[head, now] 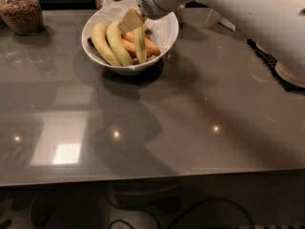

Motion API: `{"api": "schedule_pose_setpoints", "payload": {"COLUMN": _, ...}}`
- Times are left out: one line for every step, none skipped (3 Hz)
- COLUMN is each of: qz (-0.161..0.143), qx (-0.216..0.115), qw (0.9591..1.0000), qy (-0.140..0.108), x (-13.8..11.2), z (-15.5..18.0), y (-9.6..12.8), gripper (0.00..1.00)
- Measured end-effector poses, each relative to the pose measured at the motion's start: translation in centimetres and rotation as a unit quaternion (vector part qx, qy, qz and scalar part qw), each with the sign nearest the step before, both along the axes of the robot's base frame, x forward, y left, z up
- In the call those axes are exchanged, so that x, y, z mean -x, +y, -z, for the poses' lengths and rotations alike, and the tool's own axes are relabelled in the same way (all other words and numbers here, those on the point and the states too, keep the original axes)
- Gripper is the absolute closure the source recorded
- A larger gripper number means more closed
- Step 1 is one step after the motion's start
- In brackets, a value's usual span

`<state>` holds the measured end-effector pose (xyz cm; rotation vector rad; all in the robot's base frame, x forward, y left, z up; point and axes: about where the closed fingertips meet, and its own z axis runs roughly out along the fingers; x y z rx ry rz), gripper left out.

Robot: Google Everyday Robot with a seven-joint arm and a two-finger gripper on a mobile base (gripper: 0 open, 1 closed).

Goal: Pick banana from white bowl

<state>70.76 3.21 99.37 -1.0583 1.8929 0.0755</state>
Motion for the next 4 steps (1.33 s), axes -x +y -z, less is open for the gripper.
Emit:
{"api": "schedule_pose_setpoints", "payload": {"qz": 0.026, "qx": 0.001, "qw": 0.9994, "qy": 0.022, "x": -1.0, "z": 1.6, "y": 0.3, "gripper": 0.34}}
{"api": "schedule_pose_setpoints", "payload": {"qz": 0.059, "qx": 0.003, "qw": 0.9975, "qy": 0.040, "x": -2.3, "z": 3.0, "y": 0.1, "gripper": 0.38}}
{"api": "schedule_pose_setpoints", "payload": {"qz": 0.086, "qx": 0.003, "qw": 0.9946, "qy": 0.058, "x": -3.3, "z": 4.4, "y": -0.4, "gripper": 0.39}}
{"api": "schedule_pose_setpoints", "payload": {"qz": 0.109, "qx": 0.004, "qw": 0.9907, "qy": 0.081, "x": -4.0, "z": 5.9, "y": -1.0, "gripper": 0.40}}
